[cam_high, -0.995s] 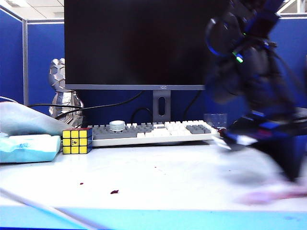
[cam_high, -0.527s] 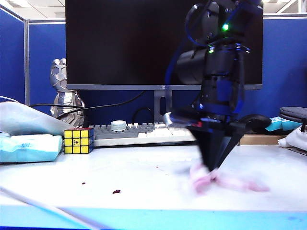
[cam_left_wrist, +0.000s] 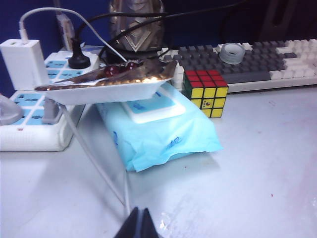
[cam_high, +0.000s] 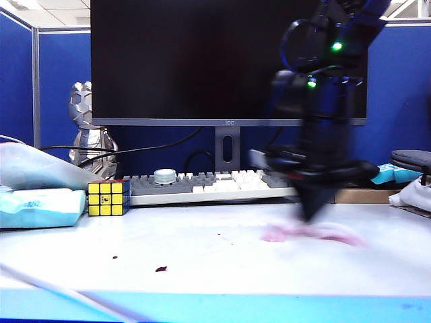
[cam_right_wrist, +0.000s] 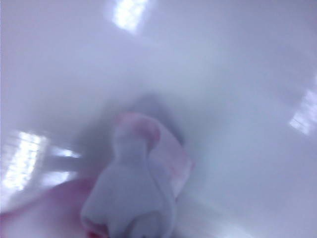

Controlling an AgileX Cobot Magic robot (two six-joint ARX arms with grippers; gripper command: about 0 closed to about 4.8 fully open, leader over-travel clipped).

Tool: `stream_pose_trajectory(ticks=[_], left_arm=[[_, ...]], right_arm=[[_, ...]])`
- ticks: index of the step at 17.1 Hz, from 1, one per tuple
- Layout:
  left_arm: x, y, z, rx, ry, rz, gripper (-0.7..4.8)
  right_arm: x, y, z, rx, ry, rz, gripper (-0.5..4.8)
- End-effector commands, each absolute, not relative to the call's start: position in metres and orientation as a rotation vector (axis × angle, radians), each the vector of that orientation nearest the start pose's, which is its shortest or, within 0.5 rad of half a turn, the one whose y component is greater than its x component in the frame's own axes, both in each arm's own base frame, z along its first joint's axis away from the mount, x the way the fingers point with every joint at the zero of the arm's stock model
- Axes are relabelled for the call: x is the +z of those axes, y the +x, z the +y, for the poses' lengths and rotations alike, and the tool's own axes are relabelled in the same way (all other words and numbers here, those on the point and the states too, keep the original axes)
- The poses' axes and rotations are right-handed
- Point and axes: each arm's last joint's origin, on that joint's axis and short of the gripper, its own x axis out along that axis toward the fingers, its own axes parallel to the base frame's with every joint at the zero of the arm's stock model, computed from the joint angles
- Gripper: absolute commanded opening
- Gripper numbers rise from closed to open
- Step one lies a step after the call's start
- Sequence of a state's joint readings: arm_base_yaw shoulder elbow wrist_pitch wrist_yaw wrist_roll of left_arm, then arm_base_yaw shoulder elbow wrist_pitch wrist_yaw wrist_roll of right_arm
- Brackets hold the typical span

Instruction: Use the wet wipes on the table to wipe the cherry juice off the table, then put the wipes back on the table.

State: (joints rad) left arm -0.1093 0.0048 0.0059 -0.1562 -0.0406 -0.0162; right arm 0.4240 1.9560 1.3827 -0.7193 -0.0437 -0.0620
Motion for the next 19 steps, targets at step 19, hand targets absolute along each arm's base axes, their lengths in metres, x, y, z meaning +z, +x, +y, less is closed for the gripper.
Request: stream_pose_trajectory(ticks=[19], left_arm=[[0.149,0.096,-0.009,-0.067,-0.002,0.167,0.04]], right_arm=[[0.150,0.363,0.199,0.587,-0.308,1.216,-0.05]])
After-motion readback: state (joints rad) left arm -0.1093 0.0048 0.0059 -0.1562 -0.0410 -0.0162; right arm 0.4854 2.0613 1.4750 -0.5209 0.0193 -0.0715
